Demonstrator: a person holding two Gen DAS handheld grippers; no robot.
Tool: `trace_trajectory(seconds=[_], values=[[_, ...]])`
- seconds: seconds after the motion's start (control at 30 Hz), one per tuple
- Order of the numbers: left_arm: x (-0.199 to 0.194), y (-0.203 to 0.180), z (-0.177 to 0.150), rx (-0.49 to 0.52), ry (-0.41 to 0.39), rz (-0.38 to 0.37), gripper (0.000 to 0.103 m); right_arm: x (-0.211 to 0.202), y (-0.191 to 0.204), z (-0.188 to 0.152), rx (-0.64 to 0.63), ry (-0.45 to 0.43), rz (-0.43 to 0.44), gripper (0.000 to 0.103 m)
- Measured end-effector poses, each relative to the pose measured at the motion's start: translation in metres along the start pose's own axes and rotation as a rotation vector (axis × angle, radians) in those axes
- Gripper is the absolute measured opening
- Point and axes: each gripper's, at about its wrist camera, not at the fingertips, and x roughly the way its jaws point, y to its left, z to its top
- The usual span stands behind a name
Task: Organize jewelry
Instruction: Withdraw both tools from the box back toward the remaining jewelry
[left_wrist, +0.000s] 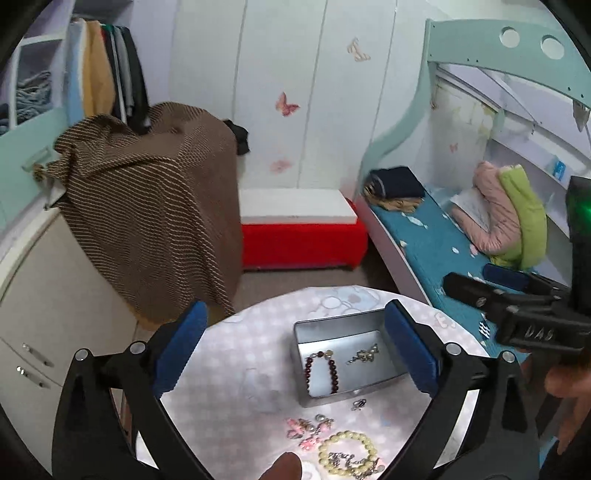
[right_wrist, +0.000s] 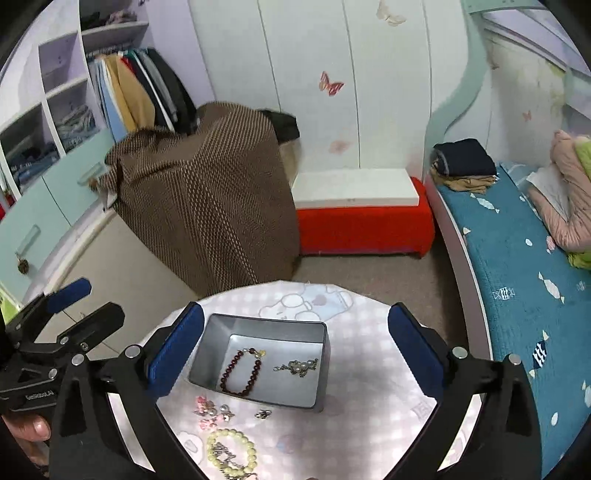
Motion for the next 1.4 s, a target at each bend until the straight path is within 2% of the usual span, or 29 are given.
trace_trajectory(seconds=[0.43,0.67,0.97,1.2,1.4], values=[[-0.083,0.013,-0.028,-0.031,-0.135,0.072,0.096,-0.087,0.016,-0.029,-0.004,-0.161,-0.026,0.096],[-0.11,0.009,-0.057,-0.032,-0.163,0.113,0.097,-0.106,0.025,-0.059,-0.023,-0.18,-0.04,0.096],[-0.111,0.005,-0.101,-0.022,-0.141,0.153,0.097,-0.097,0.038,-0.117,-0.091,-0.108,-0.072,0.096],[-0.093,0.016,-0.136,-0.065,-0.073,0.142,0.097,-0.055,0.046,-0.163,-0.168,0.04,-0.06,0.096],[-0.077,0.021,-0.159,-0.072,-0.017,0.151,0.097,-0.018,0.05,-0.186,-0.196,0.139,-0.042,0.095]])
